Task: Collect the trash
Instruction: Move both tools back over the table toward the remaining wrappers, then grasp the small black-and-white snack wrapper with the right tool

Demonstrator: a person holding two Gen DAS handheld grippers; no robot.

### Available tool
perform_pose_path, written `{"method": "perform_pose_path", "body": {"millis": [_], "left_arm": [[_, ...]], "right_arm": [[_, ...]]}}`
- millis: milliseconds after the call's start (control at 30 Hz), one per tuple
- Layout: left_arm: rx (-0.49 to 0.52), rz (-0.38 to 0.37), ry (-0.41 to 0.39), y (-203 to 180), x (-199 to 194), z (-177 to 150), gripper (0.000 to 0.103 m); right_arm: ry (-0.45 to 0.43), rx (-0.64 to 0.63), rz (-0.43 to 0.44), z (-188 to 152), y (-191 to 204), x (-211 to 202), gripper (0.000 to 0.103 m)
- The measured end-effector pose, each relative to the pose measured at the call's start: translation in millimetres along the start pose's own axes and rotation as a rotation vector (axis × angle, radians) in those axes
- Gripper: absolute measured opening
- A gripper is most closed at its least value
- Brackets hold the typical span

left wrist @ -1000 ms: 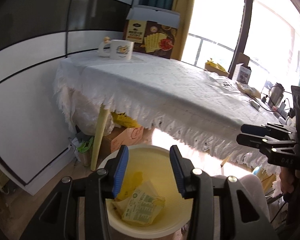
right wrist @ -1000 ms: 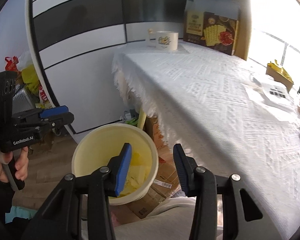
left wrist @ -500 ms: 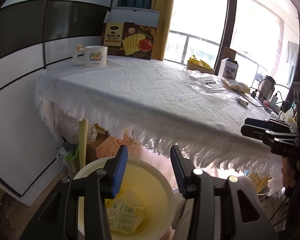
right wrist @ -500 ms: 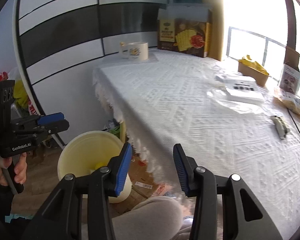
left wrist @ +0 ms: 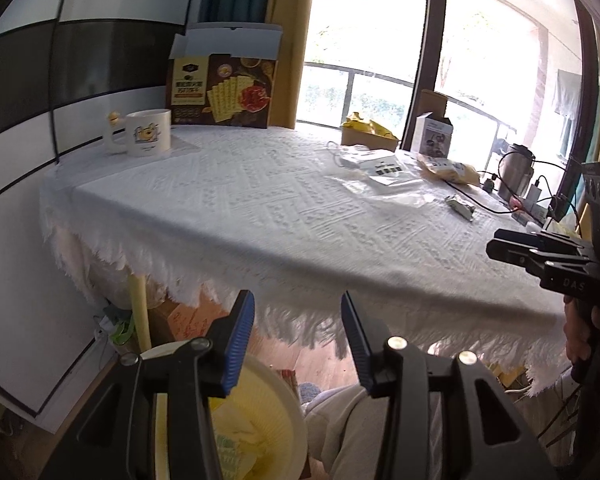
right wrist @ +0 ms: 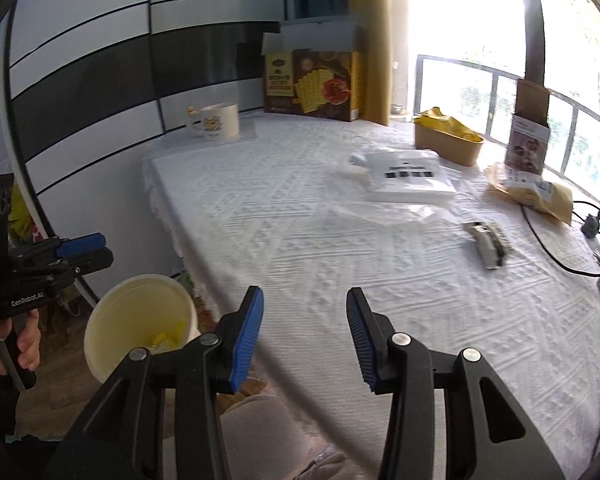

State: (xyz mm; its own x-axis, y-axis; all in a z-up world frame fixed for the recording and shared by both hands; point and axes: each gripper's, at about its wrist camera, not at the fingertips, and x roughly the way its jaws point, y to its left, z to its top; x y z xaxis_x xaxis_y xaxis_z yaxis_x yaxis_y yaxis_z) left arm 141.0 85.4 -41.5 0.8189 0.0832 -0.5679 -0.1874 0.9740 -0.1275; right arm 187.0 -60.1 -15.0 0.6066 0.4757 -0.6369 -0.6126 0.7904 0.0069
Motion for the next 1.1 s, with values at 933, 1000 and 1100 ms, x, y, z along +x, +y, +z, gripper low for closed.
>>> {"method": "perform_pose_path", "body": {"millis": [933, 1000, 1100], "left_arm": [[0.059, -0.112, 0.059, -42, 97, 67, 0.048], [0.059, -0.116, 0.066, -43, 107, 73, 0.049], [0.068, -0.124, 0.073, -47, 120, 82, 0.049]], "right_arm": [[0.13, 0.107, -0.205, 41, -139, 62, 0.041], [0.143, 0.108, -0.21, 45, -146, 70, 0.041], [0.161, 0.113, -0.213, 51, -154, 82, 0.041]]}}
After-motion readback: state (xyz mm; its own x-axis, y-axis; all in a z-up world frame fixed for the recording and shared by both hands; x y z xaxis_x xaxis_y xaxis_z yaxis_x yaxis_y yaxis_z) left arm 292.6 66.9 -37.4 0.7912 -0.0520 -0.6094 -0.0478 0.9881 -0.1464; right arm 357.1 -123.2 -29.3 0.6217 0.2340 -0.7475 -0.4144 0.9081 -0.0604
